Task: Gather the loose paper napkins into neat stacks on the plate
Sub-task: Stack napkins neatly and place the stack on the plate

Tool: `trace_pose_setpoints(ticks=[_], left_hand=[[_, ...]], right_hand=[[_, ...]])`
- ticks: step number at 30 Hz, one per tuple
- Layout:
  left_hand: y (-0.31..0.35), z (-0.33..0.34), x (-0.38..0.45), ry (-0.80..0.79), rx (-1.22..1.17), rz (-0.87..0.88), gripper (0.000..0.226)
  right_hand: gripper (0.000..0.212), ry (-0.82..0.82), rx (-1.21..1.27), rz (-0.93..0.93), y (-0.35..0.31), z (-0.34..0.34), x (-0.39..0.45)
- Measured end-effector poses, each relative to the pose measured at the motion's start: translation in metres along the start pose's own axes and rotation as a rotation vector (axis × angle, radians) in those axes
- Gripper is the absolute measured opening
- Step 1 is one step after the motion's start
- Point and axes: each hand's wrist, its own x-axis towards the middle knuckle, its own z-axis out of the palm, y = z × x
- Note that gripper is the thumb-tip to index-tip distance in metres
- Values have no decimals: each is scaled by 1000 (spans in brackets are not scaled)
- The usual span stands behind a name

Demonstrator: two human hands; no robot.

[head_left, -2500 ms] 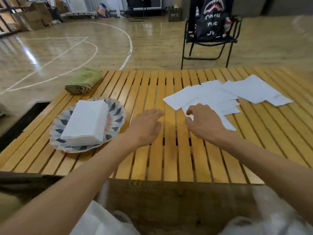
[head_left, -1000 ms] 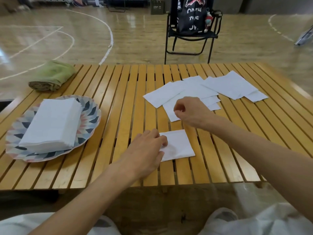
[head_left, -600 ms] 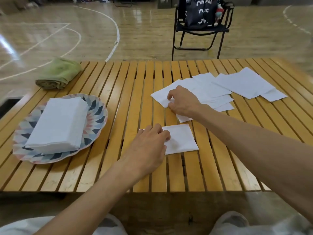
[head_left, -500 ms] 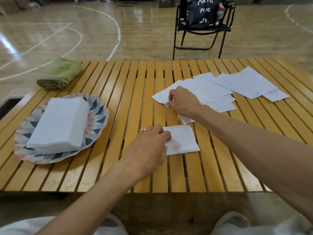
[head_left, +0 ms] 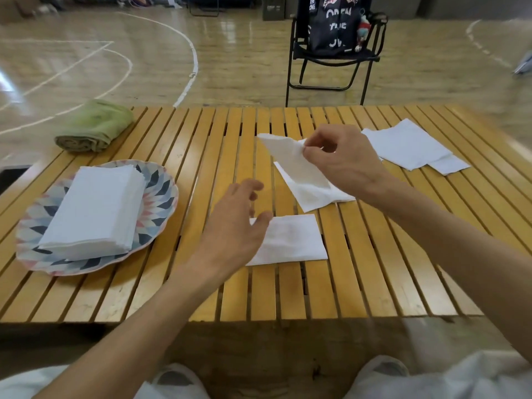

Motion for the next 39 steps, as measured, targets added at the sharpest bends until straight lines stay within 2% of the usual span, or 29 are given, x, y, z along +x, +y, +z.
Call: trace_pose_setpoints(ticks=[3, 7, 9, 12, 14, 16, 18, 20, 22, 26, 30, 33, 37, 39], left_hand=[[9, -8, 3, 148, -102, -26, 64], [22, -19, -3, 159, -131, 118, 70], [28, -22, -7, 166, -112, 186, 56], [35, -25, -11, 168, -139, 251, 19], [36, -27, -10, 140, -245, 221, 12], [37, -31, -7, 119, -395, 196, 11], [36, -36, -4, 123, -527, 201, 13], [33, -40, -3, 108, -636, 206, 16], [31, -42, -3, 74, -752, 172, 20], [33, -47, -5, 18, -982, 101, 23], [34, -48, -6, 32, -970, 38, 10], [33, -50, -6, 27, -991, -16, 15], [32, -52, -6, -2, -1056, -38, 20], [28, -51, -5, -8, -1005, -50, 21]], right_hand=[[15, -63, 52, 40, -9, -21, -23], [15, -194, 35, 84, -10, -27, -48], [14, -215, 21, 74, -9, -23, -57], [14, -219, 78, 37, -10, -20, -65], [22, -212, 172, 60, -7, -20, -68], [32, -120, 207, 187, 6, -19, -69], [38, -99, 256, 463, 24, -18, -70], [47, -233, 533, 748, 39, -18, -73], [54, -345, 791, 872, 47, -16, -75], [57, -475, 968, 859, 41, -7, -74], [50, -425, 984, 776, 34, 5, -75], [46, -361, 961, 746, 34, 8, -77], [44, -441, 1086, 724, 32, 5, -78], [42, -440, 1109, 724, 32, 5, -76]])
